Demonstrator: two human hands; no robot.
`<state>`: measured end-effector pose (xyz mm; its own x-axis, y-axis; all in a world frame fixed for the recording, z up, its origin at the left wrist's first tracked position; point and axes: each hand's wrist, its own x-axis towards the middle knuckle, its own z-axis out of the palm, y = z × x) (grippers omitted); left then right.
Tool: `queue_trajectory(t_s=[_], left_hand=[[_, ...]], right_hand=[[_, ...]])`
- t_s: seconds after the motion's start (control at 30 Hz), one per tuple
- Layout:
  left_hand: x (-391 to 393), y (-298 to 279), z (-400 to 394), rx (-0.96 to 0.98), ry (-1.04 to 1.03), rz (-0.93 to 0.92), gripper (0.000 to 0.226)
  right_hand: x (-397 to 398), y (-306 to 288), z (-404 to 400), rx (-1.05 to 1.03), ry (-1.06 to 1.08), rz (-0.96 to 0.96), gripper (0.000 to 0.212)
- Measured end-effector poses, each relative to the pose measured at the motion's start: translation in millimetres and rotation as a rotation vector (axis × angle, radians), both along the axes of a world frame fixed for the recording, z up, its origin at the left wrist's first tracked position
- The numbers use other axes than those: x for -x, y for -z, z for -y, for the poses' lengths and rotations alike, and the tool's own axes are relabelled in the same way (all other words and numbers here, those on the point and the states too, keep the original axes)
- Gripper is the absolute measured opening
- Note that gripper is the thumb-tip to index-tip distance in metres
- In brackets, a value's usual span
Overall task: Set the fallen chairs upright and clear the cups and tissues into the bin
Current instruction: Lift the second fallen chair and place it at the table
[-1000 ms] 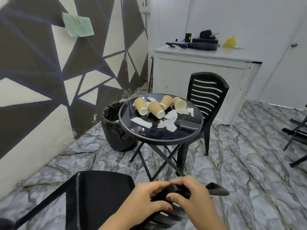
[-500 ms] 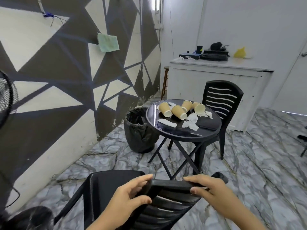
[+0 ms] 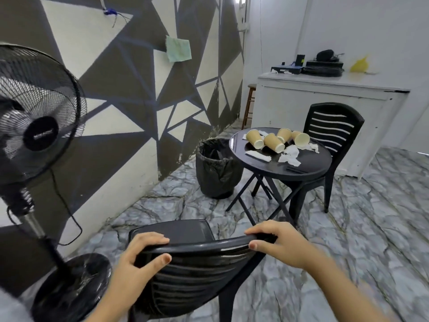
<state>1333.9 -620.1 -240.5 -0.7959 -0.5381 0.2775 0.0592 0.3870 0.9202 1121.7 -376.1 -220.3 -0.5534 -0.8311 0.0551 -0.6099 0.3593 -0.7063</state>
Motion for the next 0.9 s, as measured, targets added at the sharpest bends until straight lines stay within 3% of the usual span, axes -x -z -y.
queue_trajectory(t_s=[0.17,0.27,0.47,0.7,0.83,0.9], left_hand=[[-34.1,12.7,24.2,-0.088,-0.165,0.028,0.02],[-52.1,19.0,40.1,-0.145,-0.232,0.103,0.021],[-73.8,27.3,62.2,-0.155,-0.209,0.178,0.03],[-75.5,37.4,105.8,-0.177,-0.082,0.152,0.02],[-61.6,33.6,133.8,-0.2,0.012,0.192,0.062],[-48.5,30.4,145.2,-0.234,0.079,0.236,0.059]], right_hand=[[7.3,9.4,15.2,-0.12,-0.019,-0.022,0.024],[7.4,16.0,19.3,-0.075,-0.002,0.053,0.019],[-23.5,43.2,29.1,0.157,0.097,0.039,0.023],[-65.5,57.6,35.1,0.183,0.258,-0.121,0.031],[-81.0,61.7,29.5,0.136,0.283,-0.165,0.034],[-80.9,59.3,27.1,0.133,0.282,-0.138,0.032]])
